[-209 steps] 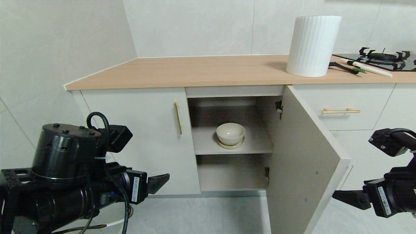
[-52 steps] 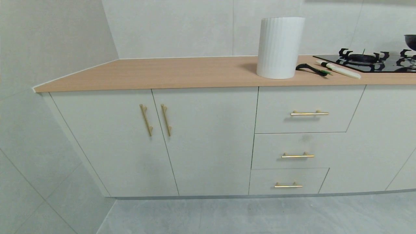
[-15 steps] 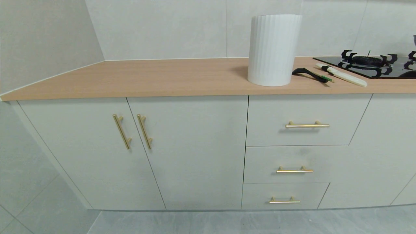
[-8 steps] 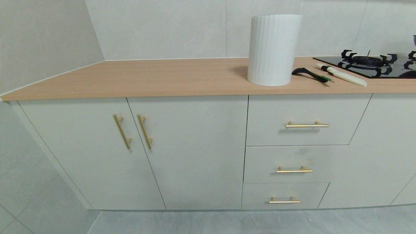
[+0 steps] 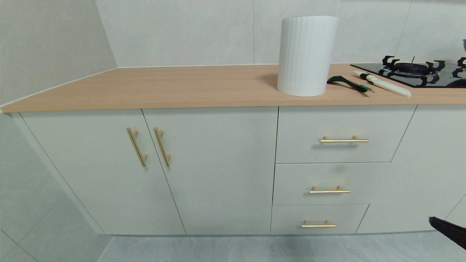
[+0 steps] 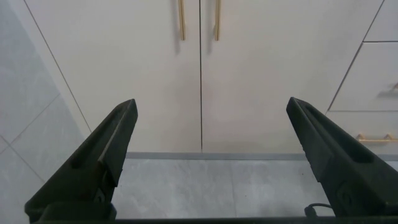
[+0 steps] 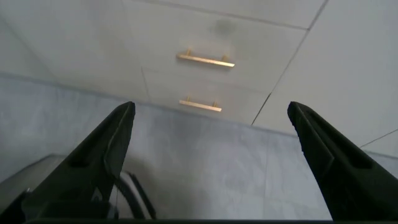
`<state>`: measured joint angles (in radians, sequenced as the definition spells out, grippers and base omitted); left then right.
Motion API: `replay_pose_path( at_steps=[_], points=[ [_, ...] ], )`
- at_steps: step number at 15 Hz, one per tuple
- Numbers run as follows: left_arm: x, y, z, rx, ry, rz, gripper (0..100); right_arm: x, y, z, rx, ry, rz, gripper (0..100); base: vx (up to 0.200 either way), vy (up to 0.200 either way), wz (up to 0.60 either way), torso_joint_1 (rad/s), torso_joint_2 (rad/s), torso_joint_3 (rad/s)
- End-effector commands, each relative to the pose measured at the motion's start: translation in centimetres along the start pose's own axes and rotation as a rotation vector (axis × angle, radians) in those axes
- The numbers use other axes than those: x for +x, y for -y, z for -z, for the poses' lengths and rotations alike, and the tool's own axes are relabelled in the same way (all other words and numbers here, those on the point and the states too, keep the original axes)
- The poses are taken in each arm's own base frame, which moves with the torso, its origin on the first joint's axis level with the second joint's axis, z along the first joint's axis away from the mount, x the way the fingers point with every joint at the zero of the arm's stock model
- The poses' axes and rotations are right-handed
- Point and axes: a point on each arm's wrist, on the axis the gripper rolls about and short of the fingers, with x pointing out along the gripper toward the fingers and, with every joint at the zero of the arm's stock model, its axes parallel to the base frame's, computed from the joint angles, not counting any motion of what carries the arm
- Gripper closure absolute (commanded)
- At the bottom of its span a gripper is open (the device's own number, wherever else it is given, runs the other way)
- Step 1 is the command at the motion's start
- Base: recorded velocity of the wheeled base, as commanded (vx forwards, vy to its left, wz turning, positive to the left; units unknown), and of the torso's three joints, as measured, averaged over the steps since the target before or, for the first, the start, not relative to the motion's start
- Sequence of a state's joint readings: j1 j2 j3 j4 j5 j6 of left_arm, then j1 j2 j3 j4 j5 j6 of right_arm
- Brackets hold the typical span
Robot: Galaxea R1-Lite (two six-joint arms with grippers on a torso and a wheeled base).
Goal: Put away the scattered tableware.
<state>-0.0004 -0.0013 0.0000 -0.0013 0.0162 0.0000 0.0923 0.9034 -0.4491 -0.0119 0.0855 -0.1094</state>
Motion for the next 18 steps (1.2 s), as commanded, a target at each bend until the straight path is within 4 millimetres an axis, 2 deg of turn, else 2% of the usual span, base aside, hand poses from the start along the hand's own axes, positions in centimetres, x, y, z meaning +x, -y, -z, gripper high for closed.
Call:
replay_pose_path(
  at_steps=[1, 4, 7, 9, 10, 13, 15, 18],
  points=[
    [0.0, 0.0, 0.0, 0.000, -0.001, 0.000, 0, 7.9, 1.0, -3.9, 0.009, -0.178, -0.027, 0, 0.000, 0.000, 0.00, 0.000, 0.00, 0.000],
    [0.0, 0.0, 0.0, 0.000, -0.001, -0.001, 0, 11.9, 1.0, -4.9, -0.003, -0.241, -0.060, 0, 0.000, 0.000, 0.00, 0.000, 0.00, 0.000],
    [0.0, 0.0, 0.0, -0.002, -0.001, -0.001, 0, 15.9, 1.0, -4.2, -0.001, -0.271, -0.063, 0, 0.000, 0.000, 0.00, 0.000, 0.00, 0.000],
    [0.0, 0.0, 0.0, -0.002, -0.001, -0.001, 0, 17.2, 0.6, -3.5, -0.006, -0.273, -0.075, 0, 0.000, 0.000, 0.00, 0.000, 0.00, 0.000],
    [0.0, 0.0, 0.0, 0.000, -0.001, -0.001, 0, 18.6, 0.5, -2.3, -0.002, -0.318, -0.079, 0, 0.000, 0.000, 0.00, 0.000, 0.00, 0.000],
    [0.0, 0.0, 0.0, 0.000, -0.001, -0.001, 0, 20.8, 0.4, -0.8, 0.009, -0.358, -0.078, 0, 0.000, 0.000, 0.00, 0.000, 0.00, 0.000],
    [0.0, 0.0, 0.0, -0.002, -0.001, -0.001, 0, 24.0, 0.5, 1.3, 0.037, -0.371, -0.060, 0, 0.000, 0.000, 0.00, 0.000, 0.00, 0.000],
    [0.0, 0.0, 0.0, 0.000, -0.001, -0.001, 0, 27.6, 0.5, 4.4, 0.045, -0.307, -0.017, 0, 0.000, 0.000, 0.00, 0.000, 0.00, 0.000]
  ],
)
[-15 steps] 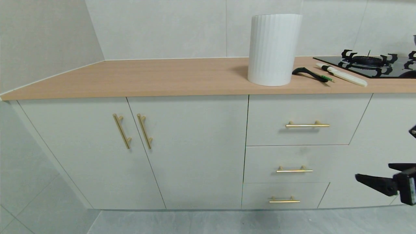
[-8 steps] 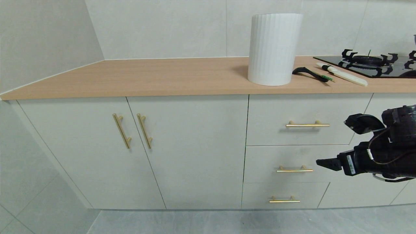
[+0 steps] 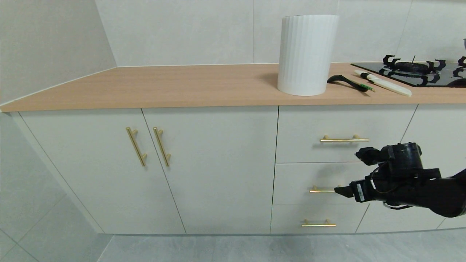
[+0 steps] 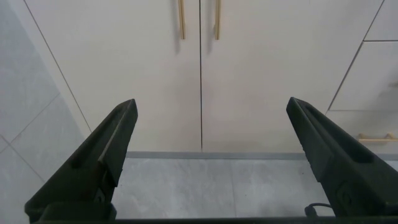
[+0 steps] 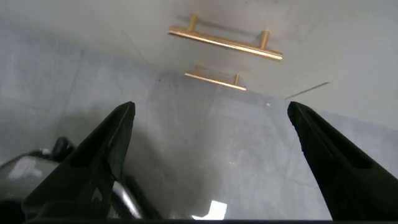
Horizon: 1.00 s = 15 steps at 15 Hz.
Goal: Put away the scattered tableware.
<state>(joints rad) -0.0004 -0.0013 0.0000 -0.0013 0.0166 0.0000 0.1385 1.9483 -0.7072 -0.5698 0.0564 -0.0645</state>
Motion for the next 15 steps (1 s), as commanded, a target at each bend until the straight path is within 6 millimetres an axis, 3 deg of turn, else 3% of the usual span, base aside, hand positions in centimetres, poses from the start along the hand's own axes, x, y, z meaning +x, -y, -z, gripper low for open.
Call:
replay_pose_path(
  at_steps=[1, 4, 15],
  points=[
    [0.0, 0.0, 0.0, 0.000, -0.001, 0.001, 0, 4.1, 0.1, 3.4, 0.011, -0.066, 0.021, 0, 0.000, 0.000, 0.00, 0.000, 0.00, 0.000],
    [0.0, 0.0, 0.0, 0.000, -0.001, -0.001, 0, 6.8, 0.3, 4.6, 0.014, 0.032, 0.103, 0, 0.000, 0.000, 0.00, 0.000, 0.00, 0.000],
    [0.0, 0.0, 0.0, 0.000, -0.001, -0.001, 0, 9.2, 0.7, 4.1, 0.105, 0.146, 0.236, 0, 0.000, 0.000, 0.00, 0.000, 0.00, 0.000]
  ],
)
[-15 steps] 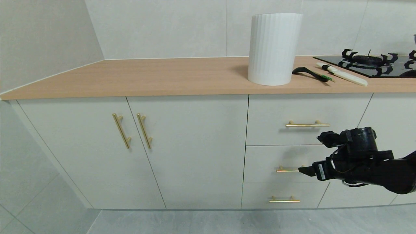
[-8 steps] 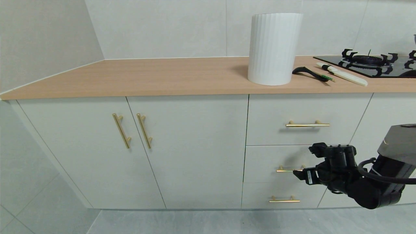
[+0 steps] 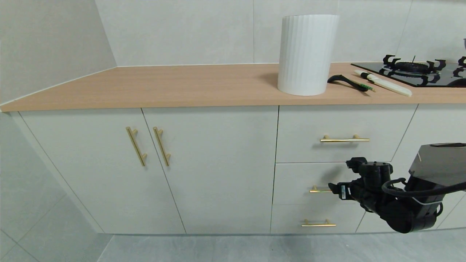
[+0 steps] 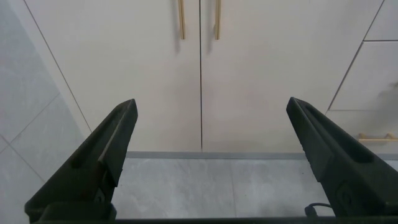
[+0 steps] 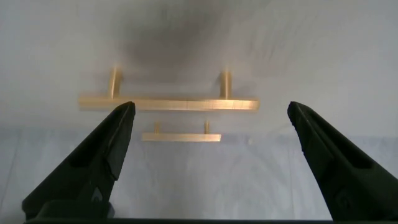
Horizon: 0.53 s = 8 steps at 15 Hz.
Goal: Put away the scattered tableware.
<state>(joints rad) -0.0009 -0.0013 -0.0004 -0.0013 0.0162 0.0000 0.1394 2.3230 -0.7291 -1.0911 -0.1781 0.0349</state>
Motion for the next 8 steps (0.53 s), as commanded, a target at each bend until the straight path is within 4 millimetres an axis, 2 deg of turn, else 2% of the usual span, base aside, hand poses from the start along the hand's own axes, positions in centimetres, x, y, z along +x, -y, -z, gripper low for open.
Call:
replay_pose_path(
  at_steps=[1, 4, 8],
  points=[
    [0.0, 0.0, 0.0, 0.000, -0.001, -0.002, 0, 0.7, -0.1, 1.1, -0.007, -0.029, 0.004, 0, 0.000, 0.000, 0.00, 0.000, 0.00, 0.000],
    [0.0, 0.0, 0.0, 0.000, -0.001, 0.000, 0, 2.1, -0.3, 1.9, -0.006, -0.039, 0.021, 0, 0.000, 0.000, 0.00, 0.000, 0.00, 0.000],
    [0.0, 0.0, 0.0, 0.000, -0.001, -0.002, 0, 2.8, -0.4, 2.0, 0.000, -0.009, 0.040, 0, 0.000, 0.000, 0.00, 0.000, 0.00, 0.000]
  ],
)
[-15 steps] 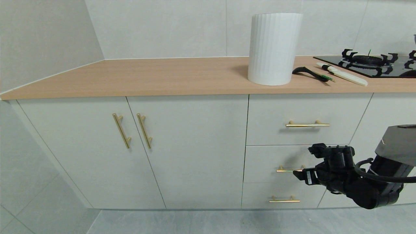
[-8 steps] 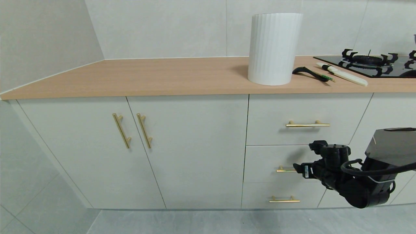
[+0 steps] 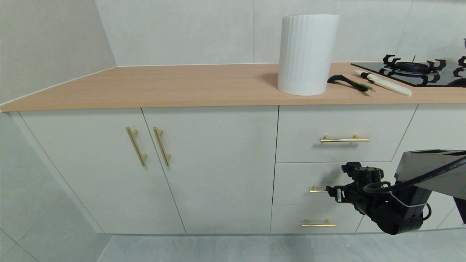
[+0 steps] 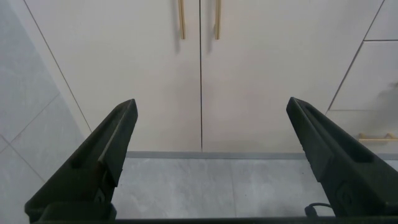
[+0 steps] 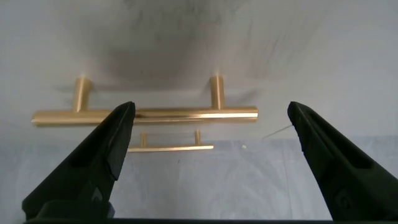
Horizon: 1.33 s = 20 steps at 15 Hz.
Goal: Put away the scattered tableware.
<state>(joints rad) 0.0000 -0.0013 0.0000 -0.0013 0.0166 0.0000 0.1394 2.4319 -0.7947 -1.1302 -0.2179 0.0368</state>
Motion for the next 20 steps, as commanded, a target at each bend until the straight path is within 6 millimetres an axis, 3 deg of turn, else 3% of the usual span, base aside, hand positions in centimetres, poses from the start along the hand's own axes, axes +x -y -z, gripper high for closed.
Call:
replay_pose_path(
  at_steps=[1, 16, 20],
  points=[
    [0.0, 0.0, 0.0, 0.000, -0.001, 0.000, 0, 0.3, -0.1, 0.2, 0.002, 0.010, -0.001, 0, 0.000, 0.000, 0.00, 0.000, 0.00, 0.000],
    [0.0, 0.0, 0.0, 0.000, -0.001, 0.000, 0, -0.3, 0.2, 1.8, -0.061, -0.050, -0.003, 0, 0.000, 0.000, 0.00, 0.000, 0.00, 0.000],
    [0.0, 0.0, 0.0, 0.000, -0.001, 0.000, 0, -3.1, 0.8, 0.7, -0.123, -0.125, -0.013, 0, 0.000, 0.000, 0.00, 0.000, 0.00, 0.000]
  ],
)
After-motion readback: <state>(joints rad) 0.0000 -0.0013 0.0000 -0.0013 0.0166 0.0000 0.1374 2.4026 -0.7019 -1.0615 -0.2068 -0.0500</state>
